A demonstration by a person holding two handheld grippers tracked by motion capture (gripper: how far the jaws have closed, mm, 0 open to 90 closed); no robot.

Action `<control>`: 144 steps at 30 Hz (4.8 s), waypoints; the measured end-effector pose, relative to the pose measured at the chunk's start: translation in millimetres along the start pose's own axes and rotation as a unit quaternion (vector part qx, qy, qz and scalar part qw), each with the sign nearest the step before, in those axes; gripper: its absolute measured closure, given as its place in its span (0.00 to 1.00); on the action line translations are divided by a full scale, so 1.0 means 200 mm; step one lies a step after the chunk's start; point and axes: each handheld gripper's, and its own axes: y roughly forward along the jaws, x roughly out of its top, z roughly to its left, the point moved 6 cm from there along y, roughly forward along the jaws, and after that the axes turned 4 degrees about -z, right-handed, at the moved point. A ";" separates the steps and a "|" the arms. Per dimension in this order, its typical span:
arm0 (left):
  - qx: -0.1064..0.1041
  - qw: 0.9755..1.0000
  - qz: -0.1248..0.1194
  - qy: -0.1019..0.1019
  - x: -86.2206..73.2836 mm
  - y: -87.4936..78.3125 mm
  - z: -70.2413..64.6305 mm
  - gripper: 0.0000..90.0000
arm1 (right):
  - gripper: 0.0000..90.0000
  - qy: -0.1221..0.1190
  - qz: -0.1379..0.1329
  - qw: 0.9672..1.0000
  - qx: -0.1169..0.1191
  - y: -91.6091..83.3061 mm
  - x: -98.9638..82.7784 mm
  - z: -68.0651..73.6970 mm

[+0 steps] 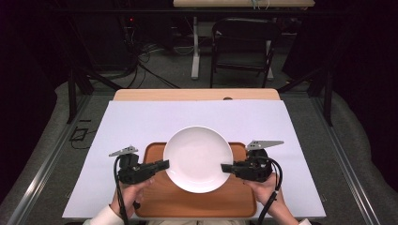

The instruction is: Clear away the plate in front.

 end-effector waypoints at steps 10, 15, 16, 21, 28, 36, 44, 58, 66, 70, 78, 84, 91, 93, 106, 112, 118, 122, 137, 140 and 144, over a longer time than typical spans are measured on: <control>-0.002 1.000 0.020 -0.020 -0.05 0.02 0.03 0.93 | 0.86 0.008 0.020 1.000 -0.001 0.02 -0.04 -0.01; 0.002 0.999 0.035 -0.029 -0.08 0.02 0.06 0.93 | 0.86 0.025 0.035 0.999 0.008 0.05 -0.07 -0.02; 0.003 0.999 0.040 -0.030 -0.08 0.02 0.07 0.93 | 0.86 0.027 0.041 0.999 0.008 0.06 -0.08 -0.03; 0.001 0.997 0.063 -0.044 -0.12 0.02 0.09 0.93 | 0.86 0.035 0.058 0.998 0.013 0.09 -0.10 -0.04; 0.013 0.994 0.092 -0.061 -0.18 0.02 0.13 0.93 | 0.85 0.054 0.095 0.994 0.014 0.16 -0.16 -0.06; 0.045 0.991 0.114 -0.053 -0.21 0.02 0.18 0.91 | 0.83 0.041 0.125 0.991 0.001 0.22 -0.20 -0.05; 0.061 0.989 0.130 -0.031 -0.22 0.05 0.18 0.88 | 0.76 0.038 0.150 0.988 -0.018 0.25 -0.24 -0.05; 0.085 0.983 0.163 0.007 -0.26 0.08 0.17 0.81 | 0.63 0.007 0.183 0.982 -0.054 0.28 -0.26 -0.06; 0.094 0.981 0.168 0.024 -0.26 0.09 0.17 0.78 | 0.57 -0.019 0.195 0.978 -0.073 0.29 -0.27 -0.05; 0.097 0.979 0.176 0.028 -0.27 0.09 0.17 0.77 | 0.54 -0.022 0.203 0.976 -0.079 0.29 -0.27 -0.05; 0.103 0.975 0.195 0.034 -0.28 0.10 0.18 0.73 | 0.52 -0.026 0.224 0.970 -0.087 0.29 -0.29 -0.06; 0.105 0.974 0.198 0.042 -0.29 0.10 0.18 0.72 | 0.51 -0.041 0.231 0.968 -0.093 0.29 -0.30 -0.06; 0.105 0.973 0.200 0.042 -0.29 0.09 0.17 0.71 | 0.49 -0.054 0.236 0.966 -0.095 0.29 -0.30 -0.05; 0.104 0.972 0.204 0.044 -0.29 0.09 0.17 0.71 | 0.49 -0.050 0.238 0.965 -0.094 0.29 -0.30 -0.04; 0.114 0.972 0.197 0.065 -0.26 0.08 0.14 0.47 | 0.25 -0.062 0.227 0.967 -0.095 0.26 -0.28 -0.04; 0.118 0.973 0.173 0.098 -0.21 0.06 0.10 0.33 | 0.15 -0.071 0.204 0.971 -0.099 0.21 -0.25 -0.06; 0.138 0.967 0.154 0.146 -0.16 0.01 0.07 0.20 | 0.00 -0.102 0.167 0.975 -0.107 0.14 -0.19 -0.05; 0.148 0.964 0.124 0.181 -0.12 -0.05 0.05 0.15 | 0.00 -0.120 0.135 0.978 -0.107 0.09 -0.15 -0.03; 0.175 0.963 0.054 0.199 -0.09 -0.34 0.12 0.05 | 0.00 -0.123 0.040 0.981 -0.143 -0.20 -0.11 -0.08; 0.187 0.961 0.045 0.197 -0.11 -0.39 0.16 0.04 | 0.00 -0.117 0.033 0.980 -0.156 -0.27 -0.15 -0.11; 0.200 0.960 0.039 0.190 -0.12 -0.45 0.21 0.04 | 0.00 -0.103 0.030 0.979 -0.176 -0.38 -0.22 -0.16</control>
